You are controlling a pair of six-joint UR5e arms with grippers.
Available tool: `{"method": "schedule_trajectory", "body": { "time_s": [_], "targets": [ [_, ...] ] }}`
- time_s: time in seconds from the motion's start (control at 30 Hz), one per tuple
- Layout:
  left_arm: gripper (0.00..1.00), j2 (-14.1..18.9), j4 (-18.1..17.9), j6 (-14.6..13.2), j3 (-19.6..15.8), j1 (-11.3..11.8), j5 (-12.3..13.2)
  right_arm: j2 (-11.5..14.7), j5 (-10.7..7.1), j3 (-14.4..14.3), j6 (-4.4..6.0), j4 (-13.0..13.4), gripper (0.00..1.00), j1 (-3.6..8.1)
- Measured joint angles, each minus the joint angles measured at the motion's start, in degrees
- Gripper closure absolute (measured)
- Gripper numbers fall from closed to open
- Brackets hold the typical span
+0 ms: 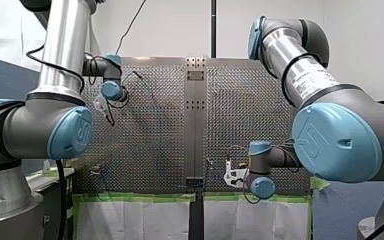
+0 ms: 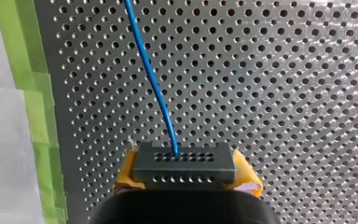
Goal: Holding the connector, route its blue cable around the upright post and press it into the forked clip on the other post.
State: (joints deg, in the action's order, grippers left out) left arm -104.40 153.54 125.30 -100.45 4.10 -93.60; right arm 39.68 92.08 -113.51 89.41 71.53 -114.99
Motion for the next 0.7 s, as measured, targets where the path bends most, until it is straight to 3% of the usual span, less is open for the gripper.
{"method": "schedule_trajectory", "body": {
  "time_s": [0.3, 0.7],
  "targets": [
    [0.00, -0.03, 1.47, 3.75, -1.06, 3.22, 3.02, 0.01, -0.02, 0.00, -0.01, 0.11, 1.00, -0.24],
    [0.00, -0.04, 4.72, 9.37, -1.10, 4.21, 5.26, -0.02, -0.04, -0.01, -0.01, 0.11, 1.00, -0.32]
  ]
}}
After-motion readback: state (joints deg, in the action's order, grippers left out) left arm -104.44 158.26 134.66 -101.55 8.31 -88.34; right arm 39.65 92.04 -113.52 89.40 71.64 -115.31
